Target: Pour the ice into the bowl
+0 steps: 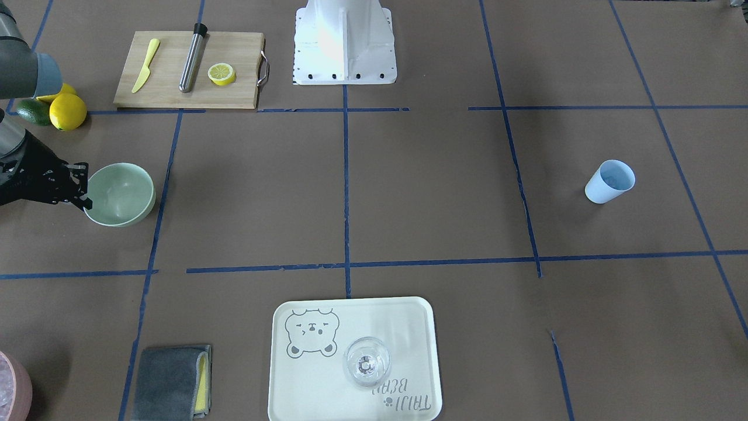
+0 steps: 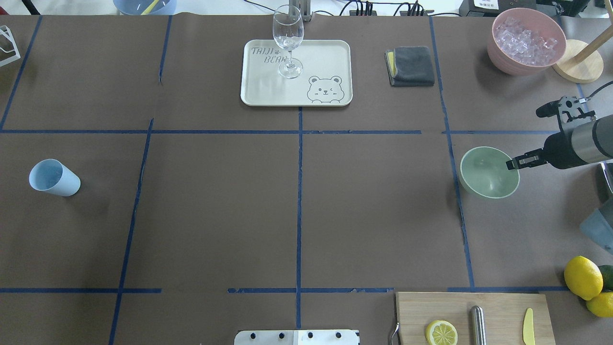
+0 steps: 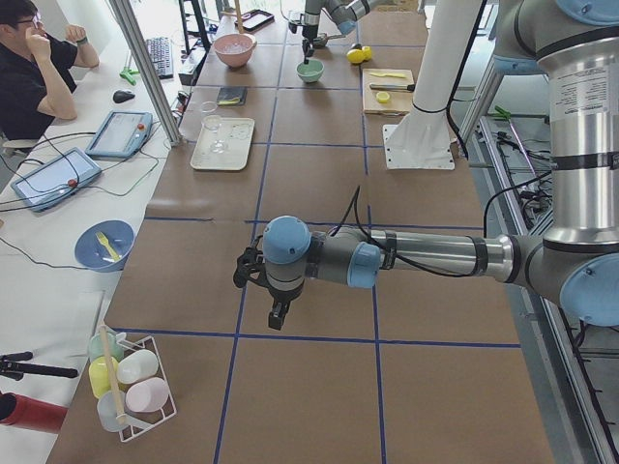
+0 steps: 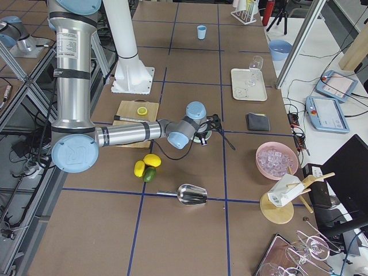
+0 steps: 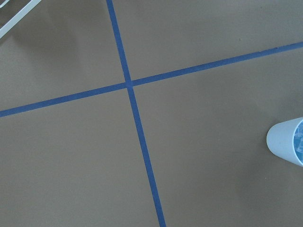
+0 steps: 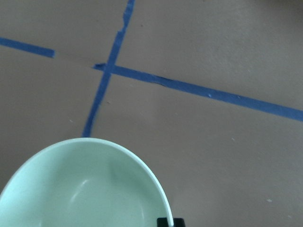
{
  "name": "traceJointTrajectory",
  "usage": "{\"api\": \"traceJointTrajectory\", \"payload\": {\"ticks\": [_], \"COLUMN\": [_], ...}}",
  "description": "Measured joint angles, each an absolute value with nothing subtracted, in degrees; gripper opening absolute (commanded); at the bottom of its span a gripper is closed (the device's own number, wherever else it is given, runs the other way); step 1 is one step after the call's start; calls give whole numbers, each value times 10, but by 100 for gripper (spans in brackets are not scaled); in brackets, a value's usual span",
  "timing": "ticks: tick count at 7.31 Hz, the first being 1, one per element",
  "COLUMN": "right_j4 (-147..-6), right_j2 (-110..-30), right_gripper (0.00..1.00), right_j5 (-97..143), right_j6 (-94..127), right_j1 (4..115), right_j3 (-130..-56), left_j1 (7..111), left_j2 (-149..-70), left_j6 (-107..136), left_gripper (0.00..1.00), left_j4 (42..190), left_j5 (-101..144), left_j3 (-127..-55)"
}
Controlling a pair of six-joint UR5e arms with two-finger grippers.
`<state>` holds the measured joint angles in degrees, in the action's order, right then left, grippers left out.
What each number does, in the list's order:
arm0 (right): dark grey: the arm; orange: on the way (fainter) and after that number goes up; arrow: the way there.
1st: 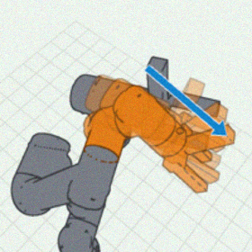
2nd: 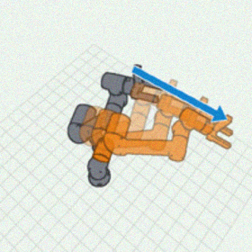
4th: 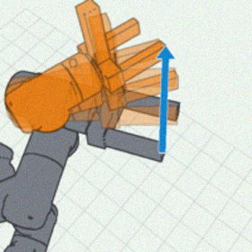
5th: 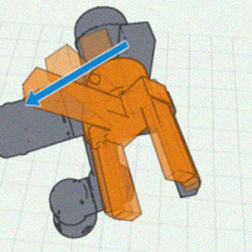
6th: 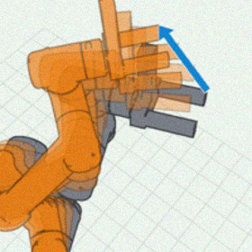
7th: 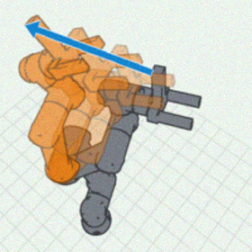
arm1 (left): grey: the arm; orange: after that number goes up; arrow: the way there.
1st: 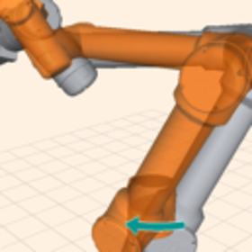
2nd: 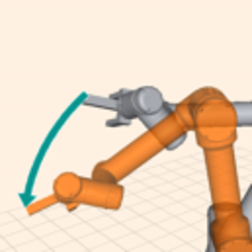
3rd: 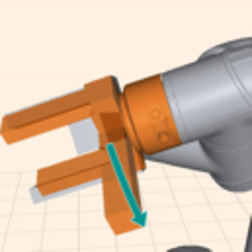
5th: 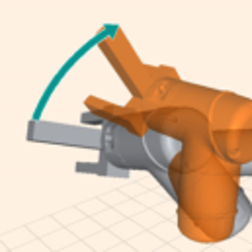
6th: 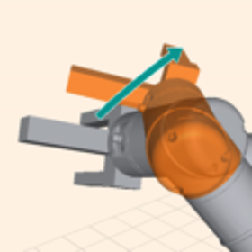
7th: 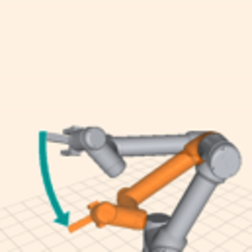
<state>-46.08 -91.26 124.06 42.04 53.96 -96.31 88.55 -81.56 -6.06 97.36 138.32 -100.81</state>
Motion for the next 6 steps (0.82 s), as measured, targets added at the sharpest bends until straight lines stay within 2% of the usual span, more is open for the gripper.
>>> {"api": "traceJointTrajectory", "payload": {"ticks": [3,6], "right_j4": [-506,-697], "right_j2": [-764,-572], "right_gripper": [0,0], "right_j5": [1206,1062], "right_j6": [582,692], "right_j1": [469,347], "right_j3": [-968,-956], "left_j1": [885,885], "left_j2": [-816,-816], "left_j6": [-61,-61], "left_gripper": [100,100], "left_j4": [974,975], "left_j5": [1383,1383], "left_j3": [-1008,-1008]}}
